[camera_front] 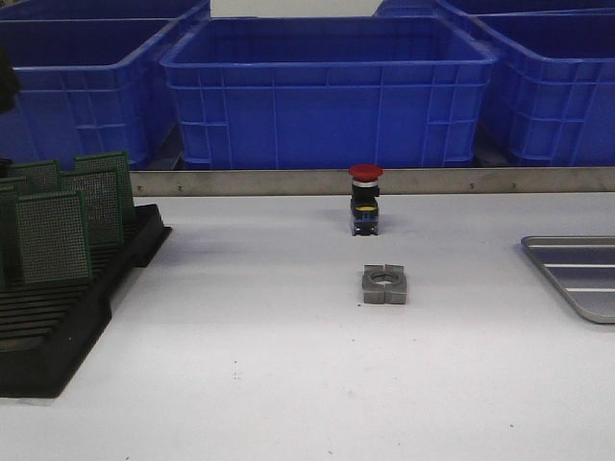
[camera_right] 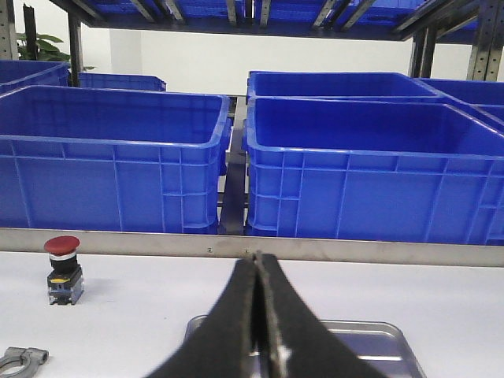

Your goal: Place circuit board on tray

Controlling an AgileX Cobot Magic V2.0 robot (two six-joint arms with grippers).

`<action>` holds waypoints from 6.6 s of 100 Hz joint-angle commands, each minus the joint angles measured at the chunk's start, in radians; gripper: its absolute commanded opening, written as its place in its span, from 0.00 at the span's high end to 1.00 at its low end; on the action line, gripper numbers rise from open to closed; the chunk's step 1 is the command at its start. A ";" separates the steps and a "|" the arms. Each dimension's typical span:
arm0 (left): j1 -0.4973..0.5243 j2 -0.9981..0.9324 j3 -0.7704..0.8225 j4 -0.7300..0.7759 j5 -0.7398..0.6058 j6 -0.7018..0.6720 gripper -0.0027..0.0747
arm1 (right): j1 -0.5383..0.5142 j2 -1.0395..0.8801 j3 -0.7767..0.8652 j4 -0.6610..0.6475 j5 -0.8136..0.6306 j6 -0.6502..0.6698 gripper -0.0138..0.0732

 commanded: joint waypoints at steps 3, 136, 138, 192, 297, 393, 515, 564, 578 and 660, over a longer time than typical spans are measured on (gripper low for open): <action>-0.001 -0.012 -0.029 -0.054 0.030 0.054 0.46 | 0.002 -0.017 0.003 0.002 -0.078 -0.010 0.92; -0.049 0.145 -0.029 0.044 -0.052 0.213 0.46 | 0.002 -0.017 0.003 0.002 -0.078 -0.010 0.92; -0.049 0.145 -0.029 0.044 -0.054 0.215 0.46 | 0.002 -0.017 0.003 0.002 -0.078 -0.010 0.92; -0.049 0.224 -0.029 0.027 -0.017 0.215 0.46 | 0.002 -0.017 0.003 0.002 -0.078 -0.010 0.92; -0.049 0.103 -0.099 -0.068 0.034 0.191 0.99 | 0.002 -0.017 0.003 0.002 -0.078 -0.010 0.92; -0.444 -0.041 -0.074 -0.360 0.032 0.106 0.99 | 0.002 0.019 -0.159 0.002 0.028 0.174 0.92; -0.446 -0.041 -0.074 -0.360 0.032 0.106 0.99 | 0.004 0.704 -0.857 0.145 0.835 -0.046 0.34; -0.446 -0.041 -0.074 -0.360 0.032 0.106 0.99 | 0.060 1.073 -0.955 1.046 1.101 -1.289 0.34; -0.446 -0.041 -0.074 -0.360 0.032 0.106 0.99 | 0.082 1.182 -1.026 1.080 1.180 -1.389 0.34; -0.446 -0.041 -0.074 -0.360 0.032 0.106 0.99 | 0.385 1.547 -1.276 1.077 1.076 -1.426 0.57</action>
